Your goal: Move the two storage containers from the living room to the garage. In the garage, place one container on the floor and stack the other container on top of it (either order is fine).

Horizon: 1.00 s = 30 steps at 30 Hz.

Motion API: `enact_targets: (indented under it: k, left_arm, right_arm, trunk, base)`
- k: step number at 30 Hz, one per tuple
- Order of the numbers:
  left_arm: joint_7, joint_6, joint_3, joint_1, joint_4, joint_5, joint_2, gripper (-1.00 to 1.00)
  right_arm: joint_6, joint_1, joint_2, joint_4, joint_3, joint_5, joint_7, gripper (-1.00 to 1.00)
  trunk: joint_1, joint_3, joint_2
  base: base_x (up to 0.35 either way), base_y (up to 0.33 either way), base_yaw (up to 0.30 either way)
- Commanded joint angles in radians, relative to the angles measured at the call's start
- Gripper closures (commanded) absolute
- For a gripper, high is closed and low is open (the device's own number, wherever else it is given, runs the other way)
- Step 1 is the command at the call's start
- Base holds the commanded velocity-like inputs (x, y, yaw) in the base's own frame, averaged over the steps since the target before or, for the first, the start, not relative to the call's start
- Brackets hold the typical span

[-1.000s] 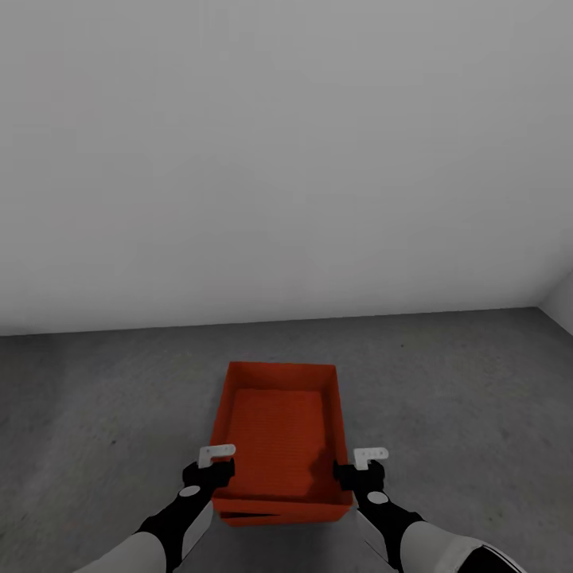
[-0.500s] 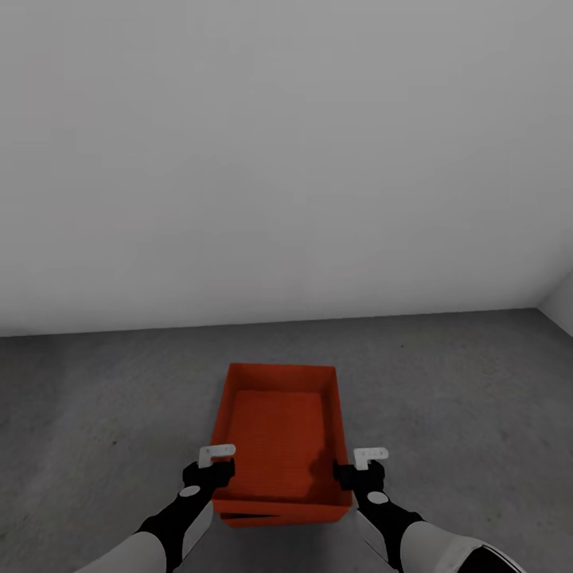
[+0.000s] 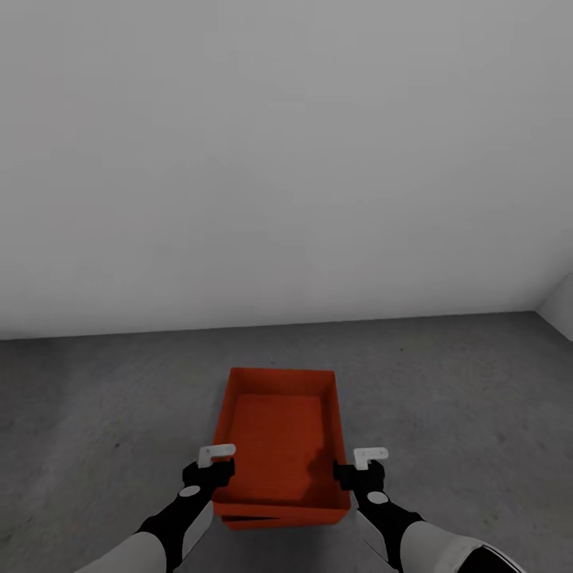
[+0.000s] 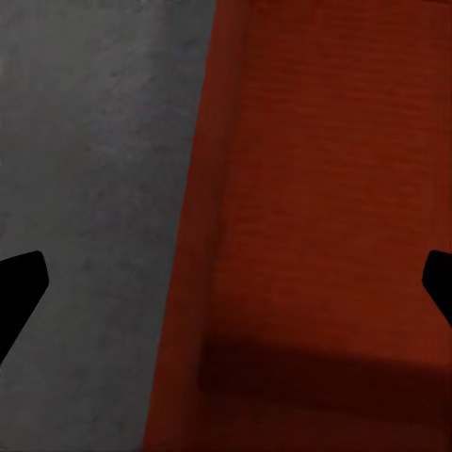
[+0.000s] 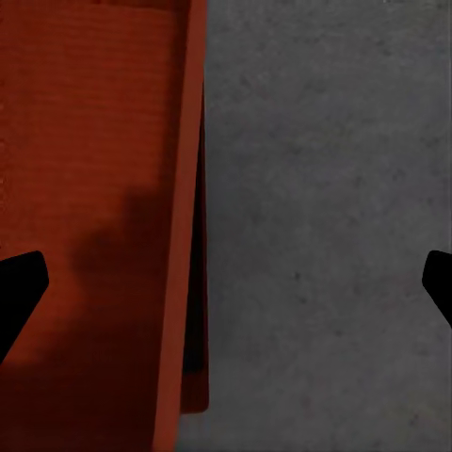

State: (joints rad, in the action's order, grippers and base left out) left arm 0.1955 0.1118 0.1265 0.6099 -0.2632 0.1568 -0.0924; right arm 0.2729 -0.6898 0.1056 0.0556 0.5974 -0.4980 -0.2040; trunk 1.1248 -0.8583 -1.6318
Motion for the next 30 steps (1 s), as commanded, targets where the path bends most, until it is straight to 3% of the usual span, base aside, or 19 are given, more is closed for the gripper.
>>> enact_targets:
  k: [1,30]
  left_arm:
    - [0.005,0.004,0.009,0.0,0.001,0.01,0.0,-1.0]
    - [0.005,0.005,0.007,0.0,0.005,0.011,0.001,-1.0]
  right_arm:
    - [0.002,-0.001,0.0,-0.001,0.009,-0.008,-0.003,-1.0]
    - [0.002,-0.001,0.0,-0.001,0.009,-0.008,-0.004,-1.0]
  trunk:
    - [-0.004,0.003,0.007]
    - [-0.115,0.093,0.21]
  base:
    - [0.0,0.0,0.0]
    - [0.0,0.0,0.0]
